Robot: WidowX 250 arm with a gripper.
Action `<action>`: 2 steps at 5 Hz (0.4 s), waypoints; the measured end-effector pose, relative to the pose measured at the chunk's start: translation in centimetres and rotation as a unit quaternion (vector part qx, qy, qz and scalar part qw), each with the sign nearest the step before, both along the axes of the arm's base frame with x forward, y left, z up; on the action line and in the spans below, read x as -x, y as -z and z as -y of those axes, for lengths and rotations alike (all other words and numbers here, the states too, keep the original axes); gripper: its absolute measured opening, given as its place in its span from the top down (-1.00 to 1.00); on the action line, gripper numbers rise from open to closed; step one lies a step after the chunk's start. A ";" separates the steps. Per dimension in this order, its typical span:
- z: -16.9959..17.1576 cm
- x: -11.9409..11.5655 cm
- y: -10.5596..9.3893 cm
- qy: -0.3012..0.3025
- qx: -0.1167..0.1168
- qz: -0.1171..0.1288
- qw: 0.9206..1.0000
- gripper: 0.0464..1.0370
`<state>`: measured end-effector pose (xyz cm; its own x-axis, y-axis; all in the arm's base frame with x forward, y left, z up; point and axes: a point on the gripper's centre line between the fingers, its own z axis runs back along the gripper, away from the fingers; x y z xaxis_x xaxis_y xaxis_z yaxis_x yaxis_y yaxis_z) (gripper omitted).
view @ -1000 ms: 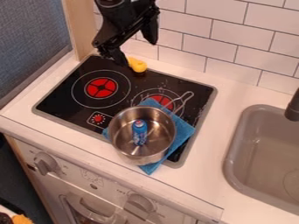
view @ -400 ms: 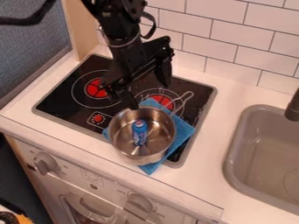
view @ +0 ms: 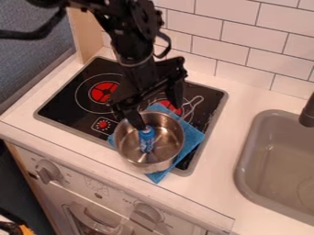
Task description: Put out the spray from the pot to the top side of the burner
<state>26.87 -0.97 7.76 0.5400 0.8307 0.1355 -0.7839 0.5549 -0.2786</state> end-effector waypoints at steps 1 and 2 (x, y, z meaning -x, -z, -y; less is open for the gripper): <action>-0.5 1.2 1.8 0.001 -0.012 -0.021 1.000 -0.93; -1.2 1.6 3.8 -0.010 -0.018 -0.047 0.999 -0.93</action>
